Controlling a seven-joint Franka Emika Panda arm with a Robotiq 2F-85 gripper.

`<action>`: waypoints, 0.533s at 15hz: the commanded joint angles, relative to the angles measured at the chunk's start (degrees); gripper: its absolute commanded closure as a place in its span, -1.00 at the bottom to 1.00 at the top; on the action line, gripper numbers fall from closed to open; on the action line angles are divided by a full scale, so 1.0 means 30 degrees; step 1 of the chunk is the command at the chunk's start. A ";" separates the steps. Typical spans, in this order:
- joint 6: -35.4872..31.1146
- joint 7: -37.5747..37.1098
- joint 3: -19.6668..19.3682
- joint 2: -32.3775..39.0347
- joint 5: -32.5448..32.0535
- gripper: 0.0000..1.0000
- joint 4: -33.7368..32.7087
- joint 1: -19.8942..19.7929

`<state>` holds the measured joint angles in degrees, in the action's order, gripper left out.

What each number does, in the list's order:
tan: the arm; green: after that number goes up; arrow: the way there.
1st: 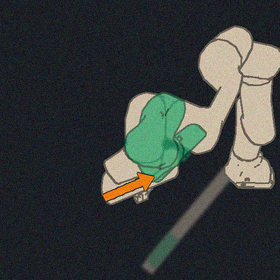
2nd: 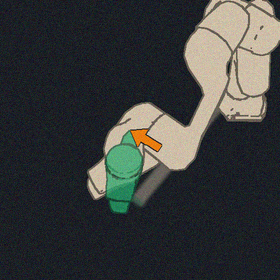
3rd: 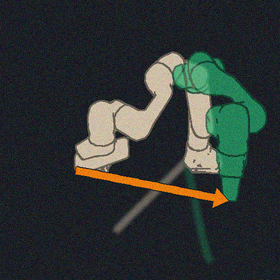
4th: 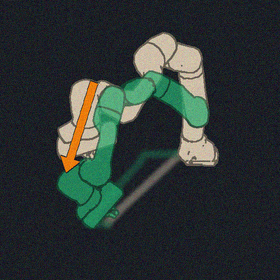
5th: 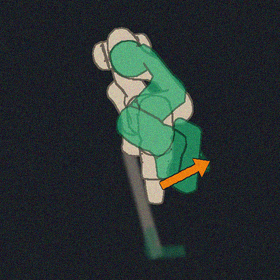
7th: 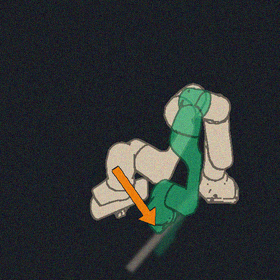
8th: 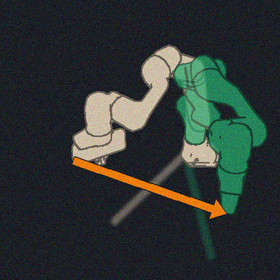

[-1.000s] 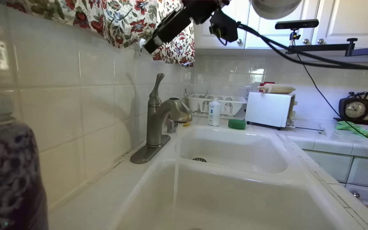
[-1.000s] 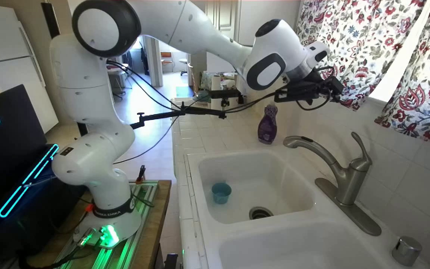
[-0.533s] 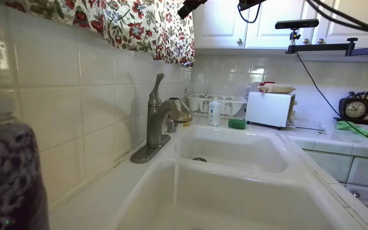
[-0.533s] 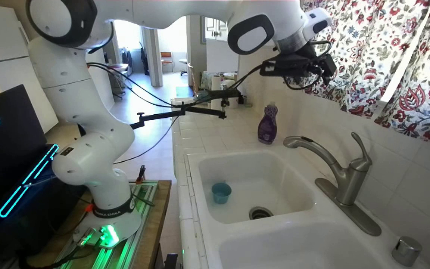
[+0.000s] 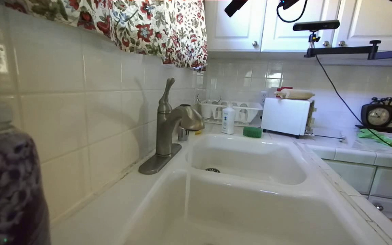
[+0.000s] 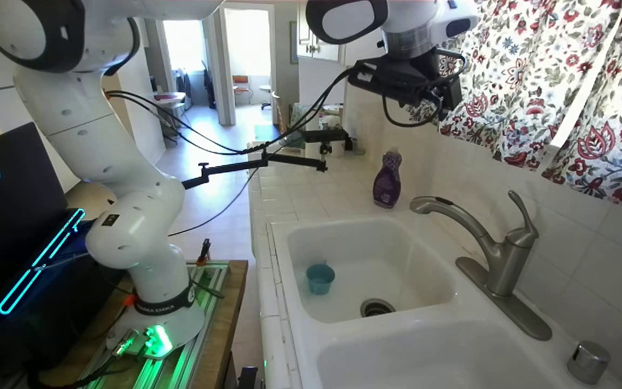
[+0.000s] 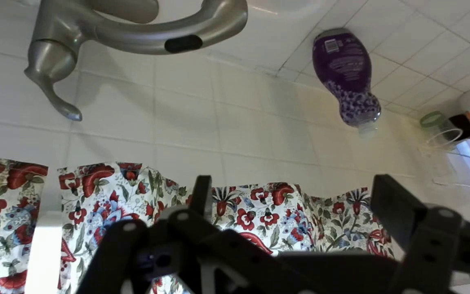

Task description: Open the tap

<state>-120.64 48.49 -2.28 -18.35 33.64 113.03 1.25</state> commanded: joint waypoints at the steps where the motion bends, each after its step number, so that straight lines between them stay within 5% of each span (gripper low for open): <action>1: -0.0052 -0.0135 -0.0504 0.0024 -0.0206 -1.00 -0.0044 0.0564; 8: -0.0087 -0.0128 -0.0486 0.0064 -0.0198 -1.00 -0.0042 0.0664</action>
